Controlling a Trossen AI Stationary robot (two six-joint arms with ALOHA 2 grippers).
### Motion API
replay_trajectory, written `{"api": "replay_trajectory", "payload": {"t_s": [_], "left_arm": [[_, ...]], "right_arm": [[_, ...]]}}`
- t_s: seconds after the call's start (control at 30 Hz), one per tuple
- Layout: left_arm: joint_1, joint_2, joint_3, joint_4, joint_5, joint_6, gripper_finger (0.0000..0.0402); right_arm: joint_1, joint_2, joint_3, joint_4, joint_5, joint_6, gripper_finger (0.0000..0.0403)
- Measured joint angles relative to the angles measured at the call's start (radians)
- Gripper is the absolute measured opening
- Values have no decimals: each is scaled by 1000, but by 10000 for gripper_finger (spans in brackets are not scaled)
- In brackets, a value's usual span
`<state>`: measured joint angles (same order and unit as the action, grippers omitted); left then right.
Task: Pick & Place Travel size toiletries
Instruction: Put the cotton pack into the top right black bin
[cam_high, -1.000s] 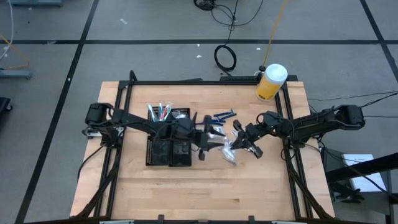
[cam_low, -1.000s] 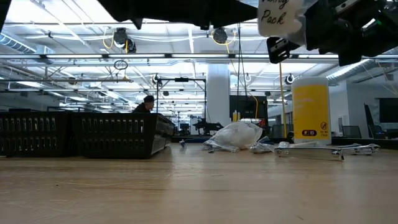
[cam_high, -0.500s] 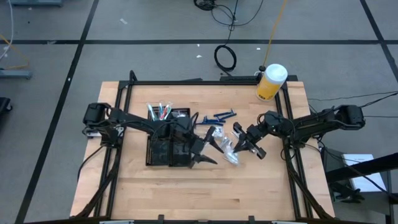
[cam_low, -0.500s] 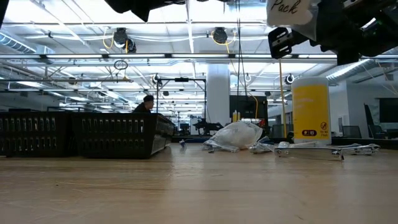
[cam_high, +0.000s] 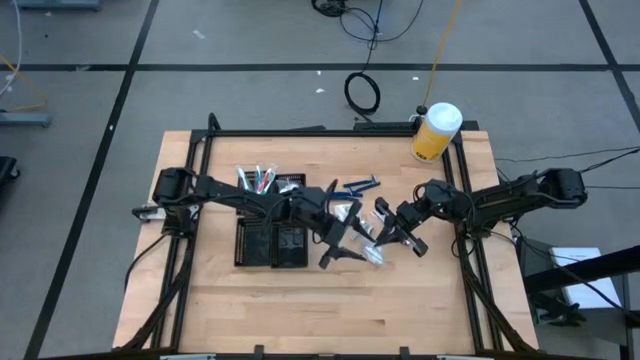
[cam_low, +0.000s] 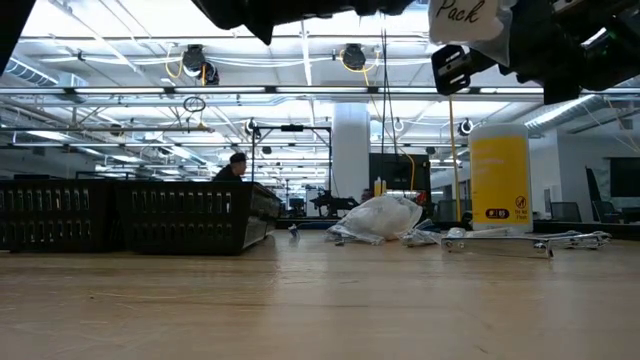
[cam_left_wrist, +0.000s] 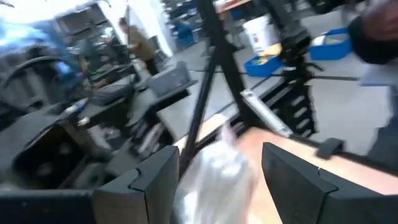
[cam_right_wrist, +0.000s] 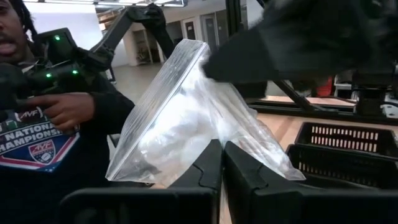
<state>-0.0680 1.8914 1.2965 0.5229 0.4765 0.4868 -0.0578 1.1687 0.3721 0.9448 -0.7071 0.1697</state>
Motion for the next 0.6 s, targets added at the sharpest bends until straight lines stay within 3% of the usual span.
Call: {"api": "replay_trajectory", "payload": {"t_s": [0.3, 0.43, 0.6], "left_arm": [[0, 2, 13, -35, 22, 4, 211], [2, 2, 13, -55, 17, 9, 163], [9, 2, 13, -48, 17, 33, 74]], "right_arm": [[0, 0, 0, -14, 0, -11, 0], [0, 0, 0, -15, 0, -13, 0], [0, 0, 0, -20, 2, -13, 0]]}}
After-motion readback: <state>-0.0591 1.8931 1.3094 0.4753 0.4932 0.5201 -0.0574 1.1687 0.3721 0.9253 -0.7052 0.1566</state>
